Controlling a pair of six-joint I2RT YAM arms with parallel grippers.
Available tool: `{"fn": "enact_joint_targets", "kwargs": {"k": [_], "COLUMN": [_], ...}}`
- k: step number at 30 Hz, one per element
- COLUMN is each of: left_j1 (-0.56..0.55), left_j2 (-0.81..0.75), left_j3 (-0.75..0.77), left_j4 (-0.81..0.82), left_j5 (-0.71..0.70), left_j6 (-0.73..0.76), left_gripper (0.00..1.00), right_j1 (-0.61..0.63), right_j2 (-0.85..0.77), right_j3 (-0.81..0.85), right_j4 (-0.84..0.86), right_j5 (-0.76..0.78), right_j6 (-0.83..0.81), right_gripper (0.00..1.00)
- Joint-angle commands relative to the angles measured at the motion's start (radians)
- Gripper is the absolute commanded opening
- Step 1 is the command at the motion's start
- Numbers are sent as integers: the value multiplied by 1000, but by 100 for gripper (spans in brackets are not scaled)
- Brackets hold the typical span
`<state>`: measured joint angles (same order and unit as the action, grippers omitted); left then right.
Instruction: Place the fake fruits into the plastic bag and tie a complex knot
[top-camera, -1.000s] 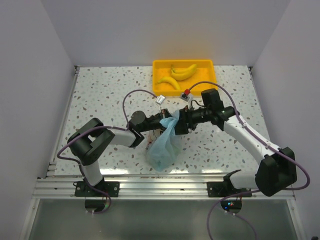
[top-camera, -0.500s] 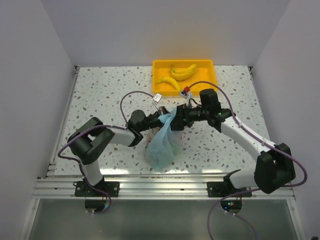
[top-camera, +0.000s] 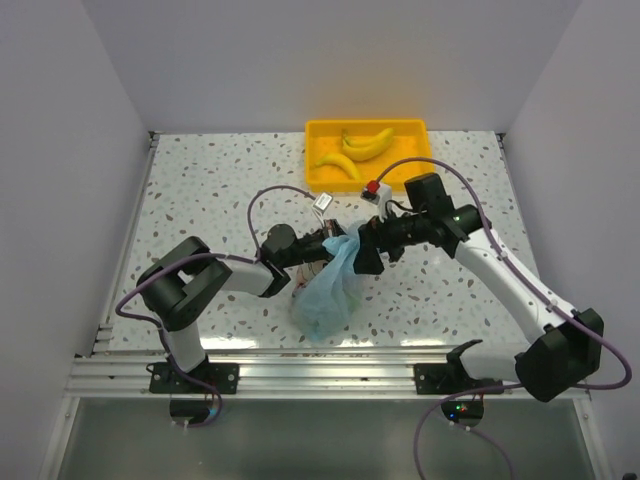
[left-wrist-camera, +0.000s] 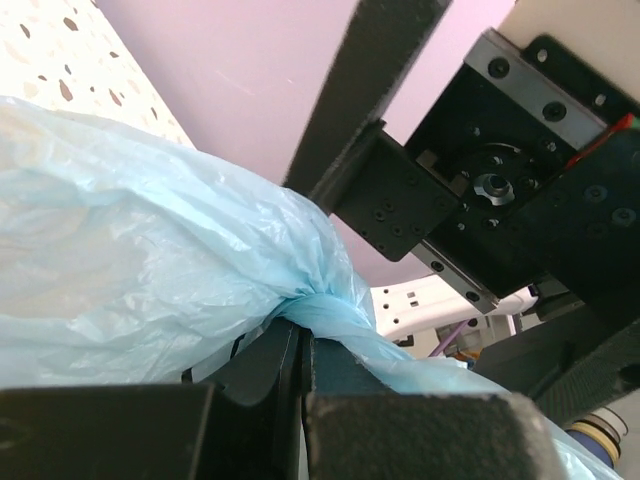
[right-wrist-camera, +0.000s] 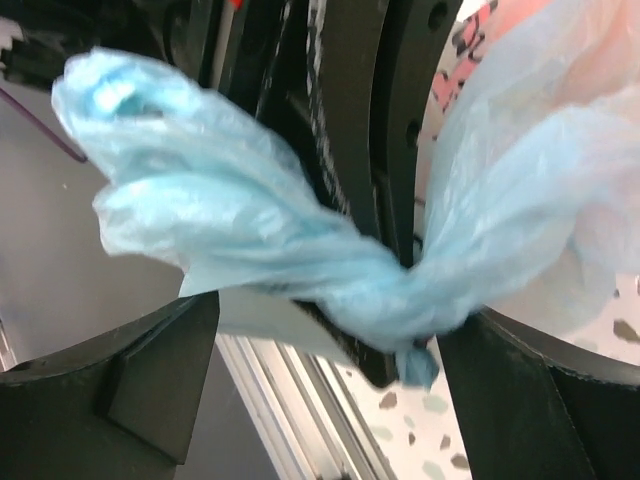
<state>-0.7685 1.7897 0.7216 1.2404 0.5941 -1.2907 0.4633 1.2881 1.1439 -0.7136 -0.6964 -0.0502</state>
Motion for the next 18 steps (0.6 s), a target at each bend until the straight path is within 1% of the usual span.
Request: {"fn": "enact_joint_targets", "kwargs": {"k": [1,4,7,9,10,12,13,15,18], "left_j1": [0,0,0,0,1,1,1,2,1], "left_j2": [-24,-24,-24,-26,-27,-30,-29,-24,-21], "left_j3": [-1,4,9,7,6,4,2,6,13], "left_j4": [34,34,33,30,28,25,24,22,22], "left_j5": [1,4,6,6,4,4,4,3,1], "left_j6": [2,2,-1,-4,-5,-10,-13,-19,-22], "left_gripper": [0,0,0,0,0,0,1,3,6], "right_j1": [-17,-43,-64,-90,-125,-156,-167,-167,-167], "right_j2": [-58,-72,-44,-30,-27,-29,-27,-27,-19], "right_j3": [42,43,72,100,105,108,108,112,100], "right_j4": [-182,-217,-257,-280,-294,-297,-296,-290,-228], "right_j5": [51,61,74,55,31,15,5,-18,-54], "right_j6": [-99,-143,-189,-215,-233,-247,-255,-261,-197], "right_gripper": [90,90,89,83,73,67,62,61,58]}}
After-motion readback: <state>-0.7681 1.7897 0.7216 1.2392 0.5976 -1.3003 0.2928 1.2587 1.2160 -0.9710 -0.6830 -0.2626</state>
